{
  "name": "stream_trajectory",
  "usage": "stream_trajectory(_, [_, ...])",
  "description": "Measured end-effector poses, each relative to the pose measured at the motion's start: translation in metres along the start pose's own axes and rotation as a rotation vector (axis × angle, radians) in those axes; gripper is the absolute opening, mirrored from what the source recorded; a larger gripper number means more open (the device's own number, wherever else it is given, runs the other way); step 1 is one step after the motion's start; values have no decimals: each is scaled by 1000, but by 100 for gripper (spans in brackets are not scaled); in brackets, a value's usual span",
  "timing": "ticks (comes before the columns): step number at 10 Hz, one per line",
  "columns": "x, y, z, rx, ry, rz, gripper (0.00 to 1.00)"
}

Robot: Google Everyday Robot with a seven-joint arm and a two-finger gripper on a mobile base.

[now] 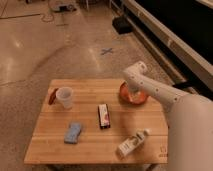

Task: Push the ceramic bowl across the table

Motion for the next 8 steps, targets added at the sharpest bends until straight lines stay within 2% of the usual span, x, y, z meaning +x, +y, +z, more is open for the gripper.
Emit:
stream_trajectory(3, [-13, 11, 11, -38, -37, -11, 65])
stream_trajectory(8, [-60, 26, -6, -87, -144, -47, 65])
